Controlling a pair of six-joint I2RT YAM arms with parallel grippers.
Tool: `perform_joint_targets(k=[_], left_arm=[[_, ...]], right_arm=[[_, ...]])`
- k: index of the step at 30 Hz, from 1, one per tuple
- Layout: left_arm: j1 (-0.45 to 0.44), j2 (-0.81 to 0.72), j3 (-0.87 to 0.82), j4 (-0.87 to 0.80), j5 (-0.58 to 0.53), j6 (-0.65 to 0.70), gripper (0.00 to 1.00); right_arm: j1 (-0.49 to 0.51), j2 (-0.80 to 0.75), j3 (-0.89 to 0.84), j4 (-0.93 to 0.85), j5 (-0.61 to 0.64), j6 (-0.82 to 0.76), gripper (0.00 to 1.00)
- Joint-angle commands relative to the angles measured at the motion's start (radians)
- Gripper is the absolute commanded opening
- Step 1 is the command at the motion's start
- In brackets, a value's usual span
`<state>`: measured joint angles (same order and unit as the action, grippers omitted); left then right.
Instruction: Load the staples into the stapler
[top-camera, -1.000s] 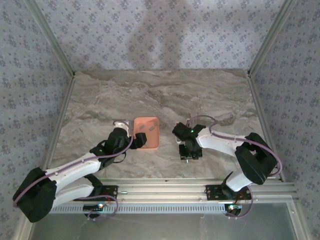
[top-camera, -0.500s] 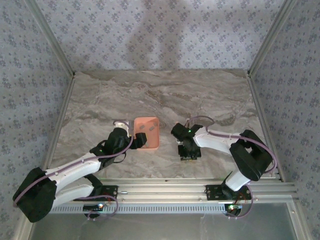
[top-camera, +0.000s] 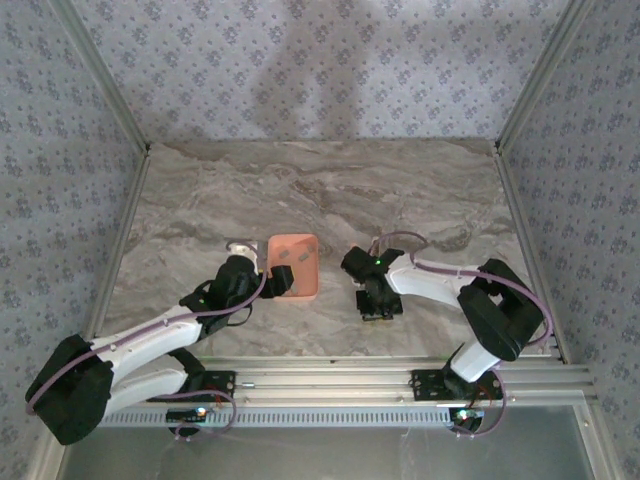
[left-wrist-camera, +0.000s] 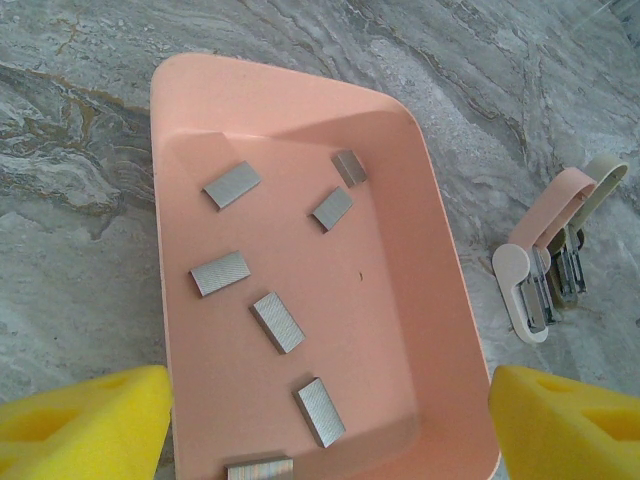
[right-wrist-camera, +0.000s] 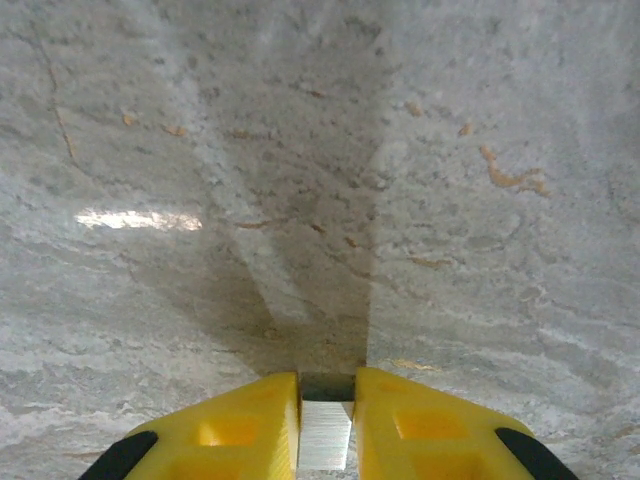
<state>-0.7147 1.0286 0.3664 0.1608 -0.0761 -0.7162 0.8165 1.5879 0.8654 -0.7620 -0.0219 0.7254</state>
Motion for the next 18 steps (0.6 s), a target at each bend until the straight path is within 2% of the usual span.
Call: perform_joint_targets(k=[1,18], left_arm=[[-0.006,-0.002,0.016,0.020,-0.013,0.015,0.83],[-0.006,-0.014,0.009,0.017,-0.015,0.015,0.83]], right_arm=[[0.020,0.026,0.018,0.041,-0.029,0.009,0.21],[0.033,0.060,0.002,0.029,-0.018,0.036,0.22]])
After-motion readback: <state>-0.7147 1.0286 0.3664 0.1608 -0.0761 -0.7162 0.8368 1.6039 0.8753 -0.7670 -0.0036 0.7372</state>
